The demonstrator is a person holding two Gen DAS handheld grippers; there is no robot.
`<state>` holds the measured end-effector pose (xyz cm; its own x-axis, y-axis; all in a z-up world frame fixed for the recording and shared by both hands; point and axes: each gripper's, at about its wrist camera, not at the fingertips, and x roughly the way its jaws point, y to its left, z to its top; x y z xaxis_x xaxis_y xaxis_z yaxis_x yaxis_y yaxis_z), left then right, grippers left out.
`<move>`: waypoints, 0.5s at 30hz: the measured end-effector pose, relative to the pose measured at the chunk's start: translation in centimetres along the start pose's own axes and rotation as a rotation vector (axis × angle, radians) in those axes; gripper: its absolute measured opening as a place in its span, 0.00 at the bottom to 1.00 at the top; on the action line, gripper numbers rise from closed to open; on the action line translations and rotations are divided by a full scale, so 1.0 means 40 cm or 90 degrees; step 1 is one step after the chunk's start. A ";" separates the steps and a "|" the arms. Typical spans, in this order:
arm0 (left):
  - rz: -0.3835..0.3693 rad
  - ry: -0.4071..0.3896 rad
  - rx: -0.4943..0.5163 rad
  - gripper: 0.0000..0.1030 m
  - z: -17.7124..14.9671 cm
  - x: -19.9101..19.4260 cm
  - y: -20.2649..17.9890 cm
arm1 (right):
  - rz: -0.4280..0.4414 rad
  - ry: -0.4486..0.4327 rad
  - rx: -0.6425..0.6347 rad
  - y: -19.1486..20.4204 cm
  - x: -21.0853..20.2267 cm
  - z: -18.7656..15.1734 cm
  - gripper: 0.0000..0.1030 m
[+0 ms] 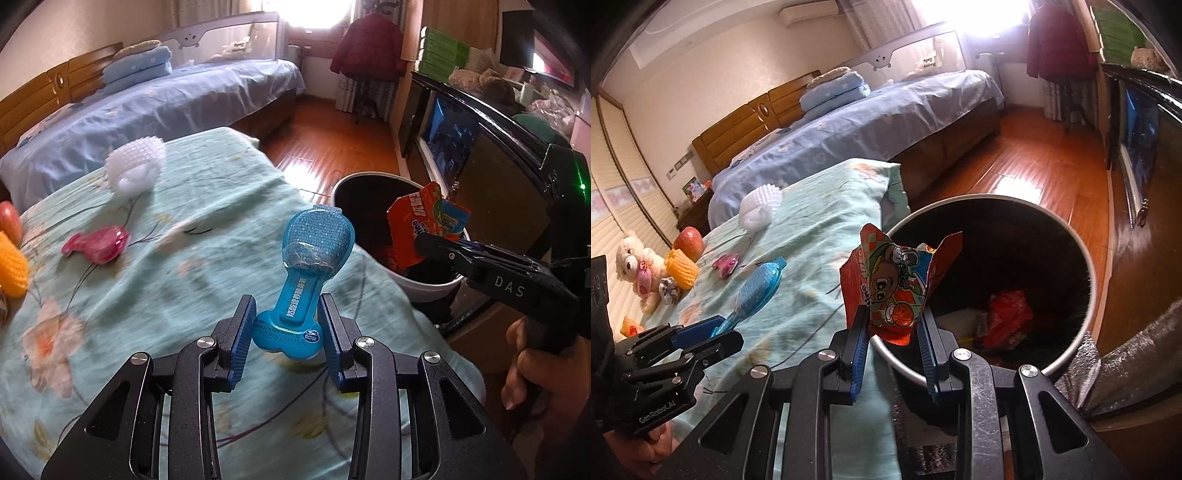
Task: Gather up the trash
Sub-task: 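Carry the blue brush with the left tool while the right tool carries the wrapper over the bin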
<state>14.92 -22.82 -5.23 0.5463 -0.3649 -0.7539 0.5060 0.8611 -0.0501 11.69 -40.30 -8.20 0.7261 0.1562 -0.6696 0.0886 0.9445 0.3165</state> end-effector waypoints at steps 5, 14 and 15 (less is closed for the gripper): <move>-0.005 0.003 0.012 0.33 0.023 0.018 -0.024 | -0.012 -0.002 0.011 -0.032 -0.001 0.005 0.25; -0.016 0.012 0.034 0.33 0.067 0.057 -0.069 | -0.029 0.000 0.026 -0.086 0.006 0.022 0.25; -0.017 0.013 0.036 0.33 0.069 0.061 -0.073 | -0.031 0.001 0.026 -0.090 0.007 0.023 0.25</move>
<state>16.60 -27.18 -5.12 0.5188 -0.3794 -0.7661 0.5578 0.8293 -0.0330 12.20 -43.93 -8.89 0.7194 0.1114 -0.6856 0.1513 0.9382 0.3113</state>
